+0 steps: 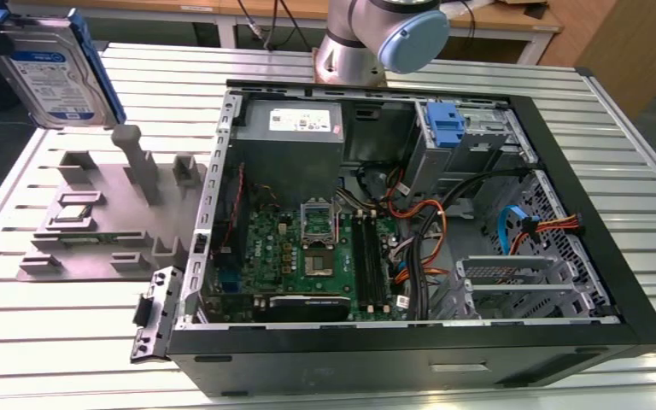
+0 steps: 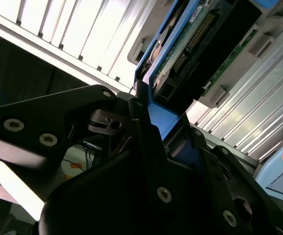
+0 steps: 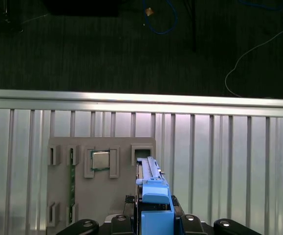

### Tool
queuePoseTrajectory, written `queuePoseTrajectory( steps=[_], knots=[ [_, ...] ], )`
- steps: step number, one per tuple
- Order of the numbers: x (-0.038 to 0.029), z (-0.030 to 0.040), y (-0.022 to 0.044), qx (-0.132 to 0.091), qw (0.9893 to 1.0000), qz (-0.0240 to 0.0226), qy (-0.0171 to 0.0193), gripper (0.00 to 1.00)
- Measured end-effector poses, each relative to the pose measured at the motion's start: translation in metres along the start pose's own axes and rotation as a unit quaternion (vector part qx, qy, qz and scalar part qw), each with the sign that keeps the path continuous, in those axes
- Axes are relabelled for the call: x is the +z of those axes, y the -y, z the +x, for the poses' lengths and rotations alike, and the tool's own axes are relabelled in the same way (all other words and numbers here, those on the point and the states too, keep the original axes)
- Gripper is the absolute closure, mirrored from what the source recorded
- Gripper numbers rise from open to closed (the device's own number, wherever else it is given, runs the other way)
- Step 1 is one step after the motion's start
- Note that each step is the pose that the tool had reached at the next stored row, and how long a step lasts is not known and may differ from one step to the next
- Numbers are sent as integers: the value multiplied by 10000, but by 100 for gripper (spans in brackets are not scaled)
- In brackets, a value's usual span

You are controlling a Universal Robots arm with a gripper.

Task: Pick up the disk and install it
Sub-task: 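Pick up the disk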

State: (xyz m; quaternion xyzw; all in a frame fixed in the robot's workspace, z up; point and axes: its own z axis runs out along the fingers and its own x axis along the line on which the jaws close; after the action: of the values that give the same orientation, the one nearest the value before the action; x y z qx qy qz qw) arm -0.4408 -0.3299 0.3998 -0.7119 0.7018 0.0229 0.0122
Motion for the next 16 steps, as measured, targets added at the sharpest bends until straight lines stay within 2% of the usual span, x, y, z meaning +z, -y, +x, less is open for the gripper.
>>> queuePoseTrajectory(
  steps=[16],
  knots=[
    [-55,-3,-1,0,10000,0,1,64]
  ],
)
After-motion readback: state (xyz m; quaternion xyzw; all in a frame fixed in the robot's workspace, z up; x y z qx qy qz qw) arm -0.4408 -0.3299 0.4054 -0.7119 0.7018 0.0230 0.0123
